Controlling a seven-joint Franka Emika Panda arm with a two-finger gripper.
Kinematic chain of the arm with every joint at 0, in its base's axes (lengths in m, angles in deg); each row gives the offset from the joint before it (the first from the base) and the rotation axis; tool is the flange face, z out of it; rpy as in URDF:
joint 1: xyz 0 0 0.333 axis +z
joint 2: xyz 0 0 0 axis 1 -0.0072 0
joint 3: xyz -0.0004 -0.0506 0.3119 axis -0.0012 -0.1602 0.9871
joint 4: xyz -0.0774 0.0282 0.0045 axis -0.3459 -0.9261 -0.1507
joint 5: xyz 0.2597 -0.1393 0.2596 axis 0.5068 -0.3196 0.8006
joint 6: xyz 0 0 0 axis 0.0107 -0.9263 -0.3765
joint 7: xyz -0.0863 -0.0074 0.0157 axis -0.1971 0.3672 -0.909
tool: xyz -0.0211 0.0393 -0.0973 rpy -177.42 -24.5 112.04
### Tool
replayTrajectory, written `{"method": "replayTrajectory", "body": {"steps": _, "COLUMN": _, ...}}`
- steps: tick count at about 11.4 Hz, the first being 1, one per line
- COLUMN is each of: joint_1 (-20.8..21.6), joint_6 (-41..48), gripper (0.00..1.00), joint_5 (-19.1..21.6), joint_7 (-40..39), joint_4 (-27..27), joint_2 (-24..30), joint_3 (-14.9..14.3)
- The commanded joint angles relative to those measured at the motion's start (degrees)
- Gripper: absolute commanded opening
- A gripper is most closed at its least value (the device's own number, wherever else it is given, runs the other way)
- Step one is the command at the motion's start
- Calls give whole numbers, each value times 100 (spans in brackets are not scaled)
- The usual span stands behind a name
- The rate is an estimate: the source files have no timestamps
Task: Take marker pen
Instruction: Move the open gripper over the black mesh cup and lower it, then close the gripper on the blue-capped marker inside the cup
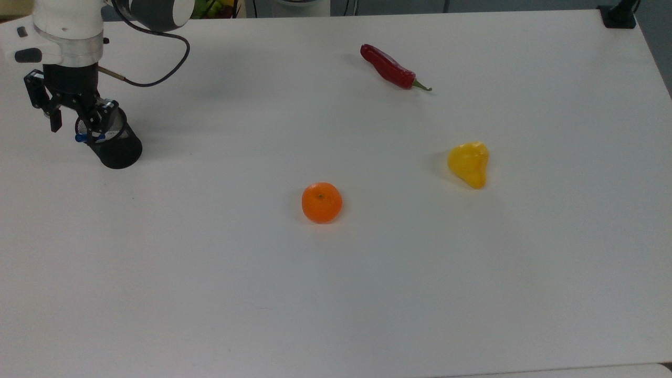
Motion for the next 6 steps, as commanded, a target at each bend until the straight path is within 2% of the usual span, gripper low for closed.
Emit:
{"method": "replayTrajectory", "body": {"steps": 1, "joint_1": 37, "joint_6": -180, "gripper": 44, "joint_5": -144, "joint_7": -104, "joint_4": 199, "joint_2": 47, "joint_3": -47}}
{"method": "replayTrajectory", "body": {"steps": 3, "joint_1": 37, "joint_6": -180, "gripper": 15, "joint_5": -162, "joint_7": -104, "joint_4": 234, "joint_2": 47, "joint_3": -47}}
{"method": "replayTrajectory", "body": {"steps": 4, "joint_1": 37, "joint_6": -180, "gripper": 3, "joint_5": -162, "joint_7": -104, "joint_4": 235, "joint_2": 47, "joint_3": -47}}
{"method": "replayTrajectory", "body": {"steps": 6, "joint_1": 37, "joint_6": -180, "gripper": 0, "joint_5": -162, "joint_7": -104, "joint_4": 235, "joint_2": 65, "joint_3": -47}}
